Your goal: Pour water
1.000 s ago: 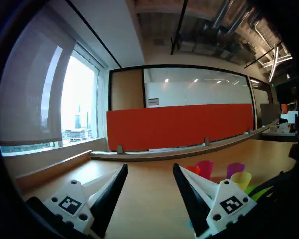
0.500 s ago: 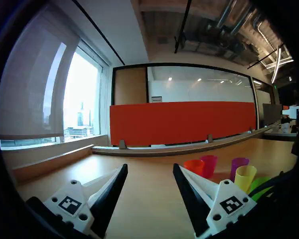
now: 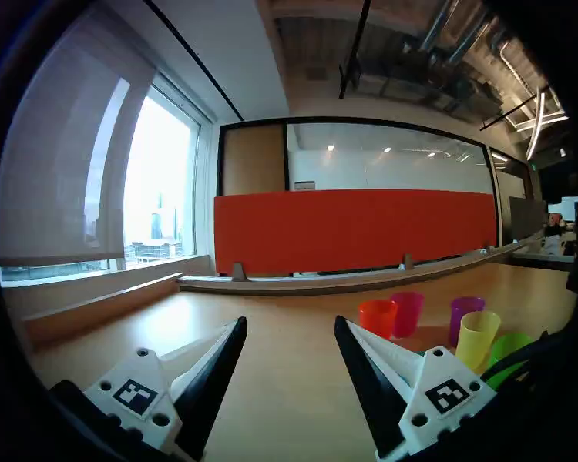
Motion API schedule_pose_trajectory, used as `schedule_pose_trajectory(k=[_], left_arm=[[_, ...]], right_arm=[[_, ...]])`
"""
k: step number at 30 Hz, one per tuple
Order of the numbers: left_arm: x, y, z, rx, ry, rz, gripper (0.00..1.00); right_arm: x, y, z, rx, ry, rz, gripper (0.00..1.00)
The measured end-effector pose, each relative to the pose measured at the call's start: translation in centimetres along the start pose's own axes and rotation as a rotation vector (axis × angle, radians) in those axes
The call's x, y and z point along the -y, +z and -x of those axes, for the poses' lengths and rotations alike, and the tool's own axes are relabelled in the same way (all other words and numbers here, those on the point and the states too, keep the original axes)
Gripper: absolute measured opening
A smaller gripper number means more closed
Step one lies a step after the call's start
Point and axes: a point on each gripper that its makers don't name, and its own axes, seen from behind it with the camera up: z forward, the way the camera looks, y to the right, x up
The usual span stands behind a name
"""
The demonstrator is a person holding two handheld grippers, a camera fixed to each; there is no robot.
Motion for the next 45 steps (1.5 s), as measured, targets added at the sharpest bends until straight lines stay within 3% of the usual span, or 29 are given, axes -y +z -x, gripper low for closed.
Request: schedule_pose_trajectory(k=[9,27,39,45], left_arm=[[0.5,0.3,0.7,0.022,-0.032,0.002,0.84],[0.4,0.5,1.2,0.046,-0.028,0.010,0.84],[0.4,0.5,1.2,0.046,-0.028,0.010,0.86],[0.4,0.5,1.2,0.046,-0.028,0.010,0.86]], right_arm=[[-0.3,0.0,-0.1,-0.005,-0.005,0.002,0.96],[-0.1,-0.4,-0.9,-0.017,-0.010,-0.003,0.96],[-0.9,-1.7,-0.3,-0.040,-0.093,0.026,0.96],[-0.3,-1.9,0.4,-0.054,-0.082,0.001,0.96]])
